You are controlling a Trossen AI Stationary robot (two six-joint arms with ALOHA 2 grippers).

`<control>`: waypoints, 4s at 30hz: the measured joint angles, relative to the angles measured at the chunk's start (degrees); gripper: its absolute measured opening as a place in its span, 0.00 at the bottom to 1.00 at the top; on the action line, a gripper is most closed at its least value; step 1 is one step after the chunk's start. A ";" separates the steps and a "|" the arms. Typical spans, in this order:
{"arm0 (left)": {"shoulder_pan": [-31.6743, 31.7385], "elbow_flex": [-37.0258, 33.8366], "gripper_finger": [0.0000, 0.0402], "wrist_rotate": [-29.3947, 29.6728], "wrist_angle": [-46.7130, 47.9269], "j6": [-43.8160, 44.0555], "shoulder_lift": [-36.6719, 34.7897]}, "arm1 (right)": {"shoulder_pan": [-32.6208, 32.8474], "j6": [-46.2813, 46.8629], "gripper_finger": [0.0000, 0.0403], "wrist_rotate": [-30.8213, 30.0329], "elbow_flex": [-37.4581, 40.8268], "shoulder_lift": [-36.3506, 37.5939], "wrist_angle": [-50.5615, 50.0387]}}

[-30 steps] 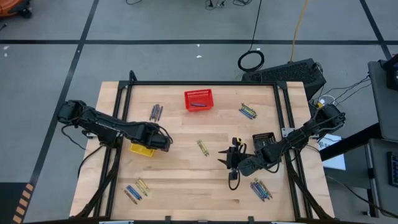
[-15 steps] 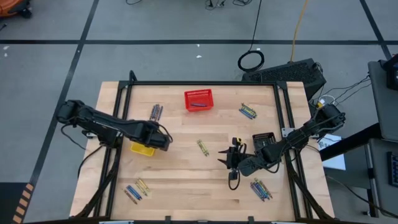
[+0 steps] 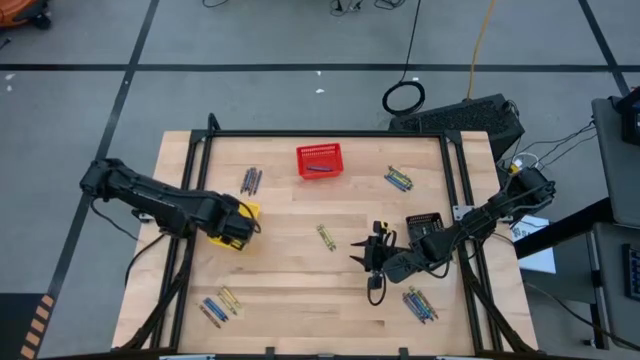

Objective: Sort crayons
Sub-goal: Adjust the yellow basket, then put the blue crayon into the red basket

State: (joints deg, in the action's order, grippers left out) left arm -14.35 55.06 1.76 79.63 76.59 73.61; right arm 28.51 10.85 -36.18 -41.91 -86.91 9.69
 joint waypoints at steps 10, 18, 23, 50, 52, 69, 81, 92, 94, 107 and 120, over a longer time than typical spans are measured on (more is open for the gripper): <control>1.05 -6.80 0.23 2.97 -13.38 -8.45 3.19 | -0.02 -3.31 0.32 -0.01 0.02 0.00 4.90; 1.39 -6.90 0.16 2.99 -22.15 -10.01 4.33 | -0.02 -4.28 0.32 0.07 0.02 0.00 5.95; 2.34 -6.88 0.15 3.43 -26.58 -11.32 4.27 | 0.00 -4.72 0.32 0.09 0.02 0.00 5.92; -10.87 2.68 0.14 48.11 -52.65 -48.08 4.57 | -10.89 12.49 0.32 9.27 -3.57 -8.84 7.87; -10.93 2.64 0.14 48.46 -54.91 -49.87 7.16 | -11.54 10.56 0.32 9.20 -5.20 -9.39 3.52; -13.36 2.59 0.14 47.97 -56.48 -50.01 10.68 | -17.89 10.33 0.32 20.67 -9.16 4.41 -34.30; -13.58 2.59 0.14 48.02 -61.64 -52.27 10.70 | -7.11 19.46 0.32 19.19 -9.27 8.49 -39.10; -12.53 2.59 0.14 47.91 -64.31 -57.46 10.68 | -28.08 14.95 0.32 11.28 -8.15 11.36 -58.99; -12.52 2.59 0.14 47.92 -63.32 -57.48 10.69 | -34.02 8.73 0.32 13.55 -7.21 9.89 -54.73; -15.36 3.66 0.15 47.80 -56.66 -57.43 9.22 | -55.00 -2.38 0.21 26.97 -6.88 0.10 -42.35; -15.36 3.66 0.14 48.04 -56.53 -57.42 9.19 | -59.99 -4.88 0.00 23.53 -6.88 -2.26 -40.73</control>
State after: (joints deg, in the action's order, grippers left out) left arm -29.71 58.72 49.80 23.10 19.17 82.81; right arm -31.48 5.97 -12.65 -48.80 -89.17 -31.03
